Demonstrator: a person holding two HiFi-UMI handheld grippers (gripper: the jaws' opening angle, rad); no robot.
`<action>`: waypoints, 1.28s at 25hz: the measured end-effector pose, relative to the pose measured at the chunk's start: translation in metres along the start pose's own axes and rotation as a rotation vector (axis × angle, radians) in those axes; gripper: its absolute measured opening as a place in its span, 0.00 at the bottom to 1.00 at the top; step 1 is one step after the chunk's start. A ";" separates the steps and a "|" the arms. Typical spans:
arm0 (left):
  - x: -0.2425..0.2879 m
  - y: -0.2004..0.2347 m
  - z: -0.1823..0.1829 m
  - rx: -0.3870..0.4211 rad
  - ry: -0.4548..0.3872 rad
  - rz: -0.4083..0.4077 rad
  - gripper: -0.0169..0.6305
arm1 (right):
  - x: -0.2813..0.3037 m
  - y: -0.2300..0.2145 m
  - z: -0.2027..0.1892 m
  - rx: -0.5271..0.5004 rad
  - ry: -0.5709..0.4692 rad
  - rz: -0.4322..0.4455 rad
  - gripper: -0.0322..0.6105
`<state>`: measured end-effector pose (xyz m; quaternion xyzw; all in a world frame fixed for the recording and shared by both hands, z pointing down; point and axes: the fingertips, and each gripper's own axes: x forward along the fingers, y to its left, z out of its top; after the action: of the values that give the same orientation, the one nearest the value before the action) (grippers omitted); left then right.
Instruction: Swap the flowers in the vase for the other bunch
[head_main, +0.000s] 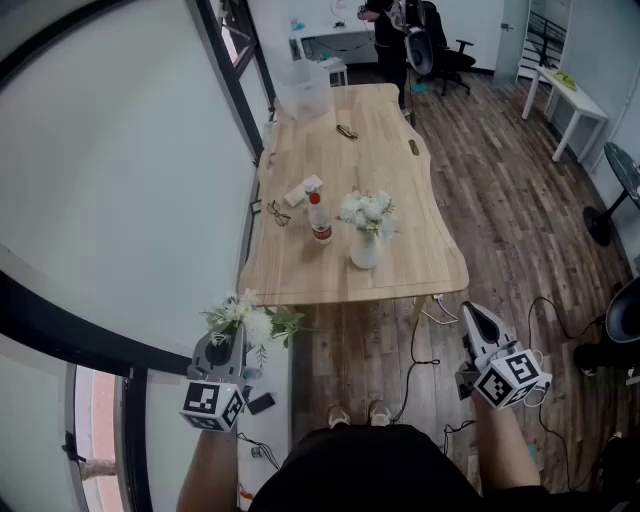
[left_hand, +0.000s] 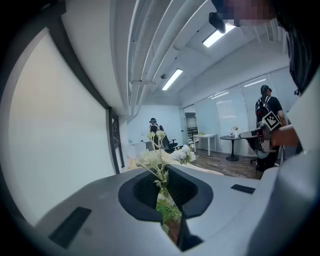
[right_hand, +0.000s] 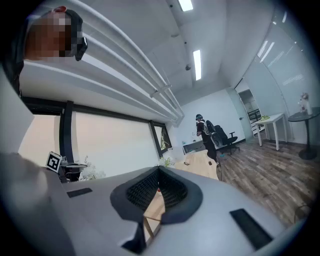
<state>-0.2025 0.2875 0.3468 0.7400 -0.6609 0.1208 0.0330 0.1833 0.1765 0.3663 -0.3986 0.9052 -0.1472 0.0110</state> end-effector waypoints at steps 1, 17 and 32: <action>0.000 -0.001 0.000 0.000 -0.002 0.001 0.06 | -0.001 0.000 0.001 -0.001 0.002 0.000 0.09; 0.015 -0.035 0.016 0.030 -0.038 0.052 0.06 | -0.003 -0.035 0.014 0.029 -0.017 0.084 0.09; 0.059 -0.009 0.016 0.032 -0.036 0.047 0.06 | 0.046 -0.036 0.012 0.040 0.031 0.125 0.09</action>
<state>-0.1860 0.2281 0.3458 0.7267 -0.6766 0.1187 0.0061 0.1795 0.1169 0.3695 -0.3389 0.9252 -0.1702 0.0142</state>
